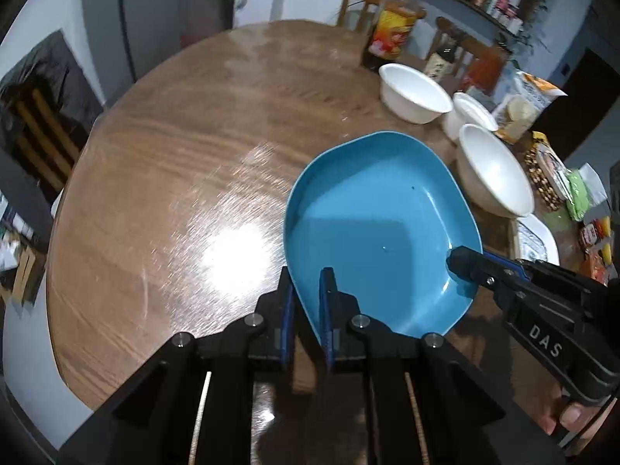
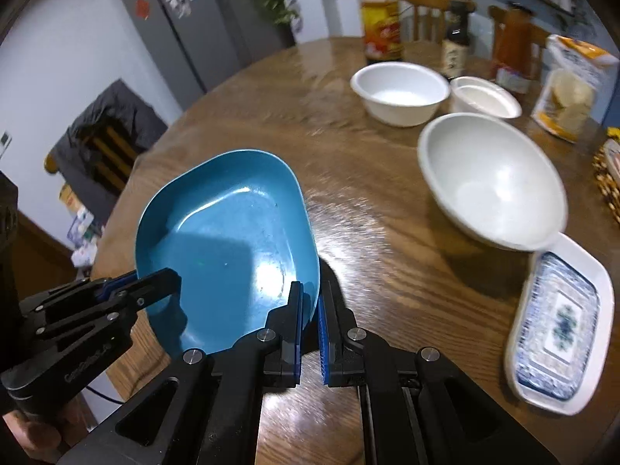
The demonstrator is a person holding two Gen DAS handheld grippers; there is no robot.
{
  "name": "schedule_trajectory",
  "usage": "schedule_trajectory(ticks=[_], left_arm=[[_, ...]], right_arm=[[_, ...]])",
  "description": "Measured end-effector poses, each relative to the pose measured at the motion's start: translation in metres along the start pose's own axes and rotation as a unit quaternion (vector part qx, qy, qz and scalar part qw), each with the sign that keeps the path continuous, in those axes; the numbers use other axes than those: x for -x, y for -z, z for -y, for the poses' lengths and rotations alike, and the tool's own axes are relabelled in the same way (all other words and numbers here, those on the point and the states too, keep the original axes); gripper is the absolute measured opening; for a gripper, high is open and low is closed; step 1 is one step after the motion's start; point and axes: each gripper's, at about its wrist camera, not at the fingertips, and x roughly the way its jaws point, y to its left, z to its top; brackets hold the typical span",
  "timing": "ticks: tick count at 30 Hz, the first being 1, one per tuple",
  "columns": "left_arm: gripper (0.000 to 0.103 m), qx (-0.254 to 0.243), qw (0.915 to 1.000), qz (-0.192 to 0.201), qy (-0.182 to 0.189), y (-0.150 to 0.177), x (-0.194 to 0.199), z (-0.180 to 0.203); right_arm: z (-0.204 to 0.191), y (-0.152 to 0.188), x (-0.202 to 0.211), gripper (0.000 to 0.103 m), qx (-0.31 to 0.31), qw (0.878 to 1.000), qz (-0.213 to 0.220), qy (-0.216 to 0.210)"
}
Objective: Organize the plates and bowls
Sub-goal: 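Lift the teal-blue plate with both grippers and carry it over the stacked plates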
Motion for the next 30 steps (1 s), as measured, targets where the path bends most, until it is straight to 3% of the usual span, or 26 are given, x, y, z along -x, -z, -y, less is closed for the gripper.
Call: schedule_trajectory(ticks=[17, 30], left_arm=[[0.012, -0.121, 0.9904, 0.021, 0.064, -0.018, 0.004, 0.11], [0.012, -0.213, 0.9715, -0.023, 0.101, -0.001, -0.02, 0.203]], right_arm=[[0.08, 0.032, 0.081, 0.009, -0.113, 0.989, 0.073, 0.055], [0.154, 0.089, 0.109, 0.009, -0.214, 0.97, 0.066, 0.098]])
